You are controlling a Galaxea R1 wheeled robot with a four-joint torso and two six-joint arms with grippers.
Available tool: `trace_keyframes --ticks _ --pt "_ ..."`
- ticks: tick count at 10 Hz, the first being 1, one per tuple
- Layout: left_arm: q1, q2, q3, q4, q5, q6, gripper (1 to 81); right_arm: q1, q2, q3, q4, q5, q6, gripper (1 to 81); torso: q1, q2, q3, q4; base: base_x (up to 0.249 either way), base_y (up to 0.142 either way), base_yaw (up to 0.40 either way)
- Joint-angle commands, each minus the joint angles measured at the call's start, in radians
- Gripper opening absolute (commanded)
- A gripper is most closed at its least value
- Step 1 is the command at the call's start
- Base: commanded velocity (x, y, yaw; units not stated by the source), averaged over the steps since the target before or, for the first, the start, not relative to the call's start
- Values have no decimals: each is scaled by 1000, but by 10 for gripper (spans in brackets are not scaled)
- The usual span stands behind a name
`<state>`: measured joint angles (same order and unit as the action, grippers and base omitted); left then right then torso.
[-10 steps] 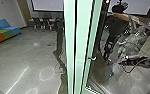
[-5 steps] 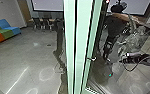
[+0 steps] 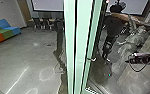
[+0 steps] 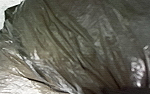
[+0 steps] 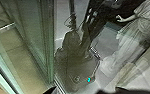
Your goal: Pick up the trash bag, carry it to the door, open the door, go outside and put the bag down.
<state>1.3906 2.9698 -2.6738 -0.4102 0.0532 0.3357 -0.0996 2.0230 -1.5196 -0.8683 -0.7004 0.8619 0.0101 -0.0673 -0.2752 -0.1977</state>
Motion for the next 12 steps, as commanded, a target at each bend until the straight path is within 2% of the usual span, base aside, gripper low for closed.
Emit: trace_keyframes --ticks 1,7,12 --pt "-38 2 3 4 77 3 10 183 -79 -48 -141 -44 -18 811 0 0 0 0 0 0 0" --pt "-40 5 3 4 79 3 10 184 -88 -96 -141 -22 -24 811 0 0 0 0 0 0 0" --pt "-41 5 3 -4 80 2 10 252 -51 -154 -141 -24 -26 811 0 0 0 0 0 0 0"
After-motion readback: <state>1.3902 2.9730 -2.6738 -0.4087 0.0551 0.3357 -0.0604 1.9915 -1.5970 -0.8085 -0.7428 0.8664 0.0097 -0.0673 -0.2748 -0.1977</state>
